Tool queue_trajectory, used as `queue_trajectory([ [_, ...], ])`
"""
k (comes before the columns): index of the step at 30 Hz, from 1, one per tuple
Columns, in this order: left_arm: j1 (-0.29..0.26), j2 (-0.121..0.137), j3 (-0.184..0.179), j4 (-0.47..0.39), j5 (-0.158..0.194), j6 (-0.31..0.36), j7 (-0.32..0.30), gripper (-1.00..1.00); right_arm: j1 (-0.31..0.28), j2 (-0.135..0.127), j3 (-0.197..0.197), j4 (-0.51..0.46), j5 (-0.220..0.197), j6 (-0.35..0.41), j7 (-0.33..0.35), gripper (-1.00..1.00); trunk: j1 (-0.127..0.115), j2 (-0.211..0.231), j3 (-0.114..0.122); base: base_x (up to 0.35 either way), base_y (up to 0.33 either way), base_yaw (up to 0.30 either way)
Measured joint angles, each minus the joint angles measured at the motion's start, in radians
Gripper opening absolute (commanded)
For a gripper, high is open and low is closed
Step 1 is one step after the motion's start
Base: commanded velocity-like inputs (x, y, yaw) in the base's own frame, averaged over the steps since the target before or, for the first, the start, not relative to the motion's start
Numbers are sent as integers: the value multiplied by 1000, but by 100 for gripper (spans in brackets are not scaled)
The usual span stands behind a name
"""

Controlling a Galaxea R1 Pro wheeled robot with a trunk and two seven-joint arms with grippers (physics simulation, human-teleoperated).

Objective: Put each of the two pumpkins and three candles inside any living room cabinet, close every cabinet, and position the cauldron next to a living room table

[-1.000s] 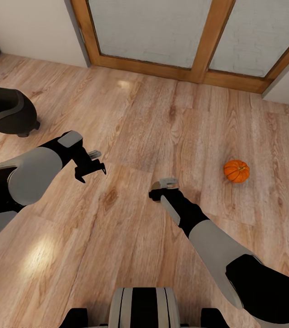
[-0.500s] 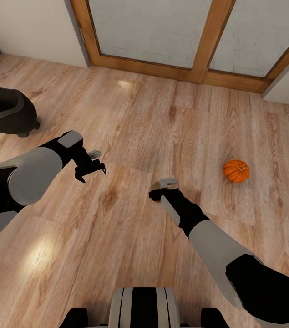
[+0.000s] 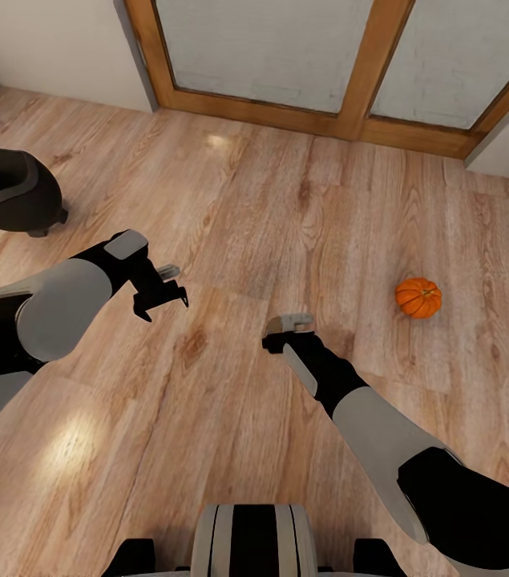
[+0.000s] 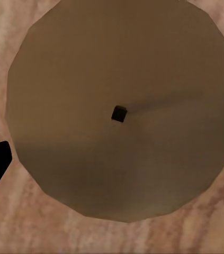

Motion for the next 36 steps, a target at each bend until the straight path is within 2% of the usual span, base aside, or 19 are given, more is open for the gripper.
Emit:
queue_trajectory([
  [5,0,0,0,0,0,0,-1,100,0,0,0,-1,-1,-1,1,100,0,0,0,0,0,0],
  [6,0,0,0,0,0,0,-1,100,0,0,0,-1,-1,-1,1,-100,0,0,0,0,0,0],
  [36,0,0,0,0,1,0,-1,100,1,0,2,5,-1,-17,0,-100,0,0,0,0,0,0],
])
